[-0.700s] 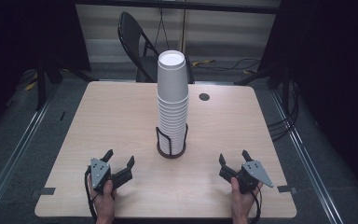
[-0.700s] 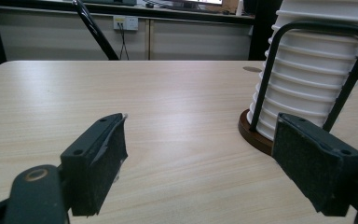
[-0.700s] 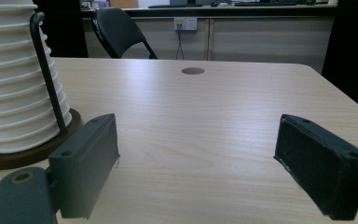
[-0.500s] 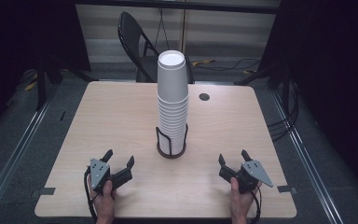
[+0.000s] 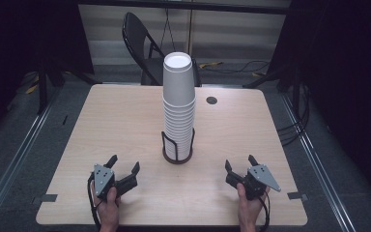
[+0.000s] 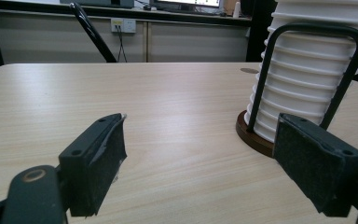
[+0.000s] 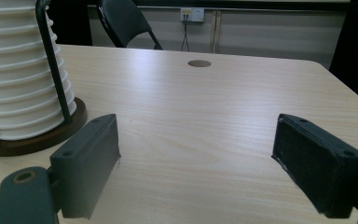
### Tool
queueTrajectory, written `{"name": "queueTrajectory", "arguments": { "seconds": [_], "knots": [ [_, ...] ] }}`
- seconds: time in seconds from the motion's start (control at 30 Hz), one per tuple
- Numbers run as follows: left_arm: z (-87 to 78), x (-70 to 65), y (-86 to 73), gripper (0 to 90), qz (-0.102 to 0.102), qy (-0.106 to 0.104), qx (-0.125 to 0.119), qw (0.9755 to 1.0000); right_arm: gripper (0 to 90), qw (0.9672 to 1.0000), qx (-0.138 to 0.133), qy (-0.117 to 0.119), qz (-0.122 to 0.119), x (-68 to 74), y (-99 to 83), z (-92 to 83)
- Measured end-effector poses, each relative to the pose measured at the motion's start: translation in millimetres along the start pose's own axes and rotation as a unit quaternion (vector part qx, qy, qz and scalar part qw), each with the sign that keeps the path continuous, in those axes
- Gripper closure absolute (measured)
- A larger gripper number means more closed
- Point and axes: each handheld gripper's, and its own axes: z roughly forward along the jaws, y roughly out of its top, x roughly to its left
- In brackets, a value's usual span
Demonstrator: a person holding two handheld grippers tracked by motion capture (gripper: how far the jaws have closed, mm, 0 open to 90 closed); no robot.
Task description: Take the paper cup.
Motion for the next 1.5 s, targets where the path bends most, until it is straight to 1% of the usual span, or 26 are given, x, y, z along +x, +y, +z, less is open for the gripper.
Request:
{"name": "queueTrajectory", "arguments": {
  "seconds": [0.03, 0.13, 0.23, 0.27, 0.33, 0.43, 0.47, 0.5, 0.63, 0.7, 0.73, 0.8, 0.97, 1.03, 1.17, 1.27, 1.3, 1.43, 1.47, 1.5],
  "knots": [
    [0.0, 0.0, 0.1, 16.8, 0.000, 0.001, 0.000, 1.0000, 14.7, 1.0000, 0.000, -0.002, 0.001, 0.1, 0.0, -0.1],
    [0.2, 0.1, 0.2, 16.9, 0.003, 0.000, 0.002, 1.0000, 15.1, 0.9999, 0.000, 0.012, 0.000, 1.7, 0.1, -0.2],
    [-0.5, -0.3, -0.2, 16.8, 0.003, -0.001, -0.002, 1.0000, 15.0, 0.9992, 0.002, 0.039, 0.004, 4.5, 2.3, 1.4],
    [-0.6, -0.4, -0.3, 16.8, 0.002, -0.001, -0.003, 1.0000, 14.8, 0.9989, 0.002, 0.047, 0.008, 5.7, 4.1, 1.3],
    [-0.7, 0.0, -0.2, 16.8, 0.002, -0.001, -0.003, 1.0000, 15.3, 0.9983, -0.001, 0.058, 0.008, 8.9, 9.0, 1.1],
    [-1.2, 0.4, -0.2, 16.8, 0.004, -0.004, -0.003, 1.0000, 16.5, 0.9969, -0.005, 0.078, 0.012, 14.4, 16.6, 1.7],
    [-1.2, 0.2, -0.3, 16.8, 0.003, -0.006, -0.004, 1.0000, 17.0, 0.9958, -0.005, 0.091, 0.013, 16.8, 20.6, 3.1],
    [-1.3, 0.2, -0.3, 16.8, 0.003, -0.005, -0.004, 1.0000, 17.0, 0.9958, -0.005, 0.091, 0.013, 16.8, 20.6, 3.1],
    [-0.4, 0.2, 0.0, 16.2, 0.003, -0.008, 0.000, 1.0000, 18.2, 0.9934, -0.005, 0.113, 0.020, 21.6, 29.1, 4.2],
    [-0.3, -0.1, 0.1, 16.2, 0.005, -0.007, 0.001, 1.0000, 18.4, 0.9924, -0.008, 0.121, 0.017, 23.6, 34.8, 4.6],
    [-0.3, -0.3, 0.0, 16.2, 0.006, -0.009, 0.002, 0.9999, 18.3, 0.9913, -0.012, 0.130, 0.015, 25.2, 41.4, 4.9],
    [-0.4, -0.4, -0.1, 16.3, 0.009, -0.009, 0.000, 0.9999, 18.3, 0.9910, -0.013, 0.133, 0.013, 25.9, 44.9, 5.1],
    [-0.8, -0.4, -0.1, 16.3, 0.012, -0.010, 0.000, 0.9999, 18.5, 0.9878, -0.020, 0.154, 0.006, 31.0, 62.3, 6.2],
    [-0.7, -0.7, -0.2, 16.3, 0.011, -0.011, -0.001, 0.9999, 18.7, 0.9870, -0.024, 0.159, 0.005, 33.6, 67.6, 6.6],
    [-0.7, -0.2, -0.1, 16.3, 0.012, -0.013, 0.001, 0.9999, 18.3, 0.9836, -0.028, 0.178, 0.004, 38.2, 79.5, 8.8],
    [-1.3, 0.2, -0.3, 16.3, 0.008, -0.014, -0.003, 0.9999, 18.2, 0.9805, -0.035, 0.193, 0.007, 40.9, 87.6, 11.2],
    [-1.5, 0.2, -0.3, 16.3, 0.007, -0.014, -0.003, 0.9999, 17.9, 0.9797, -0.034, 0.197, 0.007, 41.8, 90.2, 11.8],
    [-1.2, 0.0, -0.1, 16.3, 0.011, -0.013, 0.001, 0.9999, 16.4, 0.9770, -0.035, 0.210, 0.005, 45.1, 100.0, 15.2],
    [-1.2, 0.0, -0.1, 16.3, 0.012, -0.014, 0.001, 0.9998, 15.9, 0.9752, -0.040, 0.218, 0.004, 47.1, 105.6, 16.1],
    [-1.2, 0.0, -0.1, 16.3, 0.012, -0.014, 0.001, 0.9998, 15.4, 0.9745, -0.041, 0.221, 0.003, 48.3, 108.7, 16.1]
  ]
}}
